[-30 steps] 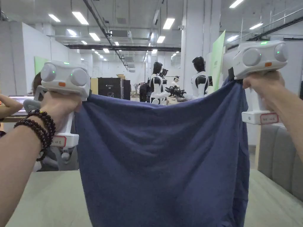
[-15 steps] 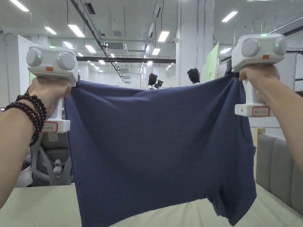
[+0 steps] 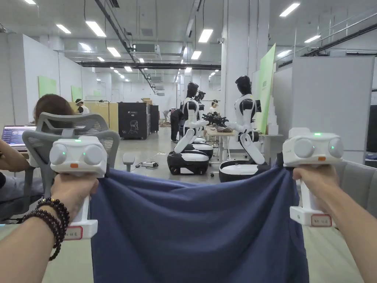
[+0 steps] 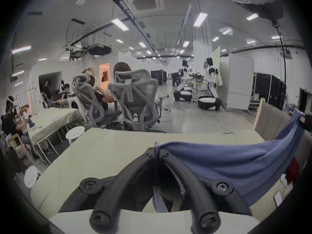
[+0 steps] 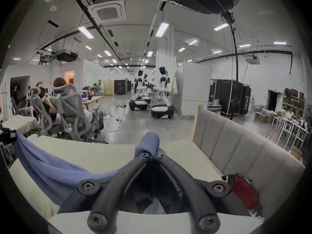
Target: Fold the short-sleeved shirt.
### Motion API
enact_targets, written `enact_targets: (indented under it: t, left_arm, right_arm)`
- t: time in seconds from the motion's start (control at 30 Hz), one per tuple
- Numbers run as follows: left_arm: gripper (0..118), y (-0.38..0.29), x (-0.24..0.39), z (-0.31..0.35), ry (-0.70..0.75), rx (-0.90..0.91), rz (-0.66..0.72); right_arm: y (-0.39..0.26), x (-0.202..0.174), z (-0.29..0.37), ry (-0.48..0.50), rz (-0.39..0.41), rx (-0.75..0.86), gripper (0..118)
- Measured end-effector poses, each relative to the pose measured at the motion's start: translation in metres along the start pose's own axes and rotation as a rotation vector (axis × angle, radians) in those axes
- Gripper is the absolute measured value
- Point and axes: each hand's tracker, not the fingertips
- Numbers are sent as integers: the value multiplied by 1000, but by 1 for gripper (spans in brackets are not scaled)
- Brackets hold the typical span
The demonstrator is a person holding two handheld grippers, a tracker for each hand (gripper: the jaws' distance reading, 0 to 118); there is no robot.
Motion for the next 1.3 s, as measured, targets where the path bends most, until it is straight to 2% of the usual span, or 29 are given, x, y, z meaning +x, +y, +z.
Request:
enact_targets:
  t: [0.2, 0.3, 0.43, 0.6, 0.8, 1.07, 1.3]
  left_arm:
    - [2, -41, 3, 42, -31, -2, 3]
    - [2, -70, -1, 75, -38, -7, -14]
    - [2, -113, -11, 125, -47, -23, -17]
    - [2, -171, -24, 181, -74, -41, 4]
    - [2, -242, -38, 237, -90, -56, -49]
    - [2, -338, -59, 286, -136, -104, -87]
    - [2, -423, -65, 289, -132, -231, -107]
  right_arm:
    - [-32, 5, 39, -10, 12, -19, 2]
    - [-54, 7, 79, -24, 73, -12, 2]
    - [-92, 17, 152, 0, 6, -17, 2]
    - [-151, 20, 209, -35, 35, -29, 2]
    - [-233, 29, 270, -1, 64, -77, 2]
    - [-334, 36, 317, 4, 147, -137, 2]
    - [-410, 41, 331, 2, 151, -287, 2]
